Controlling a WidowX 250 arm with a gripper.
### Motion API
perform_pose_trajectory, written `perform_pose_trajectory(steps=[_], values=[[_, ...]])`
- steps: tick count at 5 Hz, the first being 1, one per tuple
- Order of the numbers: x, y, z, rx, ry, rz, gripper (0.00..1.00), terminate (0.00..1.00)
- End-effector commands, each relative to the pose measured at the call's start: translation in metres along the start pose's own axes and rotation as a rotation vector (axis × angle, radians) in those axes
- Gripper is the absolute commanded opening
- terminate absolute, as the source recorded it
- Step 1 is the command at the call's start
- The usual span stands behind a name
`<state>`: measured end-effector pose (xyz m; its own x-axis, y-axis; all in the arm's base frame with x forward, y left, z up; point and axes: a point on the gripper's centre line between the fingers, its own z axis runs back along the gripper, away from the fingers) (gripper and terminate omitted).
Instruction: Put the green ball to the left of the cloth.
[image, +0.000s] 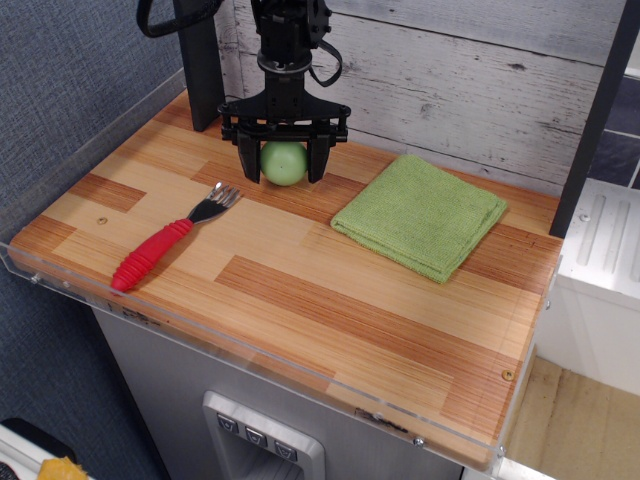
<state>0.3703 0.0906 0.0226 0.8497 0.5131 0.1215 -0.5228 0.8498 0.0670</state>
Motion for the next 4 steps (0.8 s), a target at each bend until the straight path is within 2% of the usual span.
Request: perform_pose_trajectory(steps=[1,2,4], values=[[0.0083,-0.0030,0.0172,-0.011,-0.043,-0.009,0.00,0.00],[0.0077,-0.0015,0.0196,-0.021,-0.032,0.009,1.00,0.00],[0.0064,-0.0008,0.0226,-0.020,-0.023,0.009,1.00,0.00]])
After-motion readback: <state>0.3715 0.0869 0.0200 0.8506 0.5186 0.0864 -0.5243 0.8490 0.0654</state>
